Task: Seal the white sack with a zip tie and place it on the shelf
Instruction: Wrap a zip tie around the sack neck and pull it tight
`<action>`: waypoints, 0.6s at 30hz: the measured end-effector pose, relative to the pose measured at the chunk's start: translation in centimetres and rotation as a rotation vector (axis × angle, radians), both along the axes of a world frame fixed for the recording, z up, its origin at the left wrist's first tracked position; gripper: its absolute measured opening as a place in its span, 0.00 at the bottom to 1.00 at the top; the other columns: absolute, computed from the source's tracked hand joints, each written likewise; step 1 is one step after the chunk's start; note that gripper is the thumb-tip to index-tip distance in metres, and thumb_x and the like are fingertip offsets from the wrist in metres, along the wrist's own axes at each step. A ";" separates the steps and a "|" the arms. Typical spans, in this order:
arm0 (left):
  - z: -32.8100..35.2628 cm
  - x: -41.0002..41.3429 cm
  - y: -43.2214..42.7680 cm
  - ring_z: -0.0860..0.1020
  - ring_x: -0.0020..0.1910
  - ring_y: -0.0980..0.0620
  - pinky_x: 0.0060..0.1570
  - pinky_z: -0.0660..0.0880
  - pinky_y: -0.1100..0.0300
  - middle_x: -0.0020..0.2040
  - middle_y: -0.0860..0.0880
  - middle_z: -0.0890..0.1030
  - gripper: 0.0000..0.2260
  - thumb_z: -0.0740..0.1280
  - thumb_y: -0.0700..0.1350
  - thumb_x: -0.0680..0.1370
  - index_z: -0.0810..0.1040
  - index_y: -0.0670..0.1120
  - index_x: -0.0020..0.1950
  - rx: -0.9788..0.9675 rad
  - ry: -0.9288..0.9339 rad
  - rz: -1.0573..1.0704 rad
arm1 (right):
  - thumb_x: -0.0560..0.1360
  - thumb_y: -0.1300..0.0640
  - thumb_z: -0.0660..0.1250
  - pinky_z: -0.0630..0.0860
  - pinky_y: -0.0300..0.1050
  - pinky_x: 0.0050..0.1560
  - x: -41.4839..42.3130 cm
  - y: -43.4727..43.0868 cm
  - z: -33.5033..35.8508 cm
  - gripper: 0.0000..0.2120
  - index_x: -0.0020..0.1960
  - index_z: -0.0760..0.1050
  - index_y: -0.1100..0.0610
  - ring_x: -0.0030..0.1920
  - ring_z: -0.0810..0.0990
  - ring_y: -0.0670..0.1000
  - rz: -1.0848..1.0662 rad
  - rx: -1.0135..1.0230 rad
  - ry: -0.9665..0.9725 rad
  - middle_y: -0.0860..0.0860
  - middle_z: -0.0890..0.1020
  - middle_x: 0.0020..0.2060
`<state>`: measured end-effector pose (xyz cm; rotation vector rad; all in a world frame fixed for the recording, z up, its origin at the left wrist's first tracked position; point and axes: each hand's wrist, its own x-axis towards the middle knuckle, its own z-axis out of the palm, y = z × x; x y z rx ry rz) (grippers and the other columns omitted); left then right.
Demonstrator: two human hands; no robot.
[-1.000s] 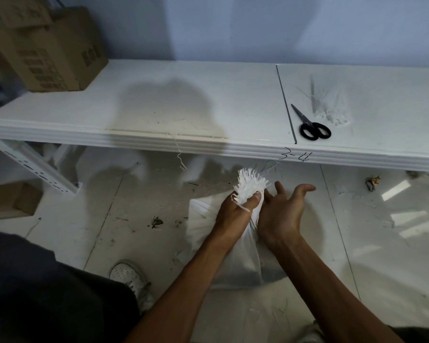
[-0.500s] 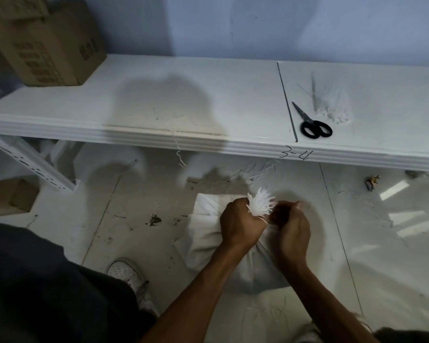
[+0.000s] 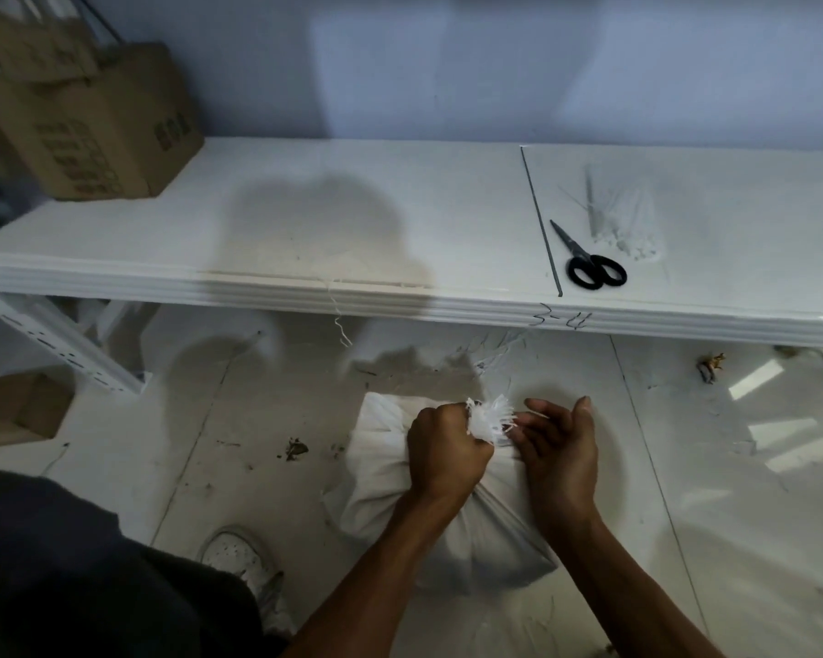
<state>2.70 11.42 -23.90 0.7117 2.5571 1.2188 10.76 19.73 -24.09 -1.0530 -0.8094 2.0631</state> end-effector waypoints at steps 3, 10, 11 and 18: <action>0.5 -0.9 -0.3 0.80 0.37 0.35 0.37 0.76 0.49 0.35 0.36 0.83 0.06 0.67 0.39 0.64 0.81 0.37 0.35 -0.039 0.060 0.042 | 0.80 0.42 0.55 0.81 0.44 0.42 -0.6 0.0 1.2 0.24 0.44 0.78 0.61 0.32 0.82 0.51 -0.011 -0.082 0.013 0.54 0.81 0.28; 2.0 -2.4 0.1 0.80 0.35 0.34 0.34 0.75 0.48 0.33 0.33 0.82 0.02 0.70 0.33 0.62 0.79 0.34 0.32 0.027 0.066 0.153 | 0.80 0.46 0.59 0.75 0.44 0.39 -1.6 0.7 3.7 0.18 0.46 0.79 0.60 0.30 0.78 0.51 0.008 -0.038 -0.003 0.52 0.79 0.27; 2.2 -2.5 0.2 0.80 0.34 0.34 0.33 0.74 0.48 0.32 0.34 0.82 0.02 0.70 0.32 0.62 0.78 0.34 0.31 0.032 0.069 0.149 | 0.80 0.48 0.59 0.75 0.44 0.38 -1.7 0.8 4.0 0.17 0.47 0.79 0.60 0.31 0.78 0.51 0.020 0.030 -0.031 0.52 0.79 0.29; 1.4 -3.3 -0.5 0.82 0.33 0.38 0.33 0.75 0.51 0.31 0.37 0.83 0.08 0.67 0.41 0.62 0.81 0.36 0.32 0.160 0.035 0.188 | 0.78 0.59 0.65 0.77 0.41 0.37 -2.9 3.6 6.9 0.04 0.50 0.78 0.58 0.33 0.80 0.49 -0.024 0.327 -0.192 0.53 0.82 0.38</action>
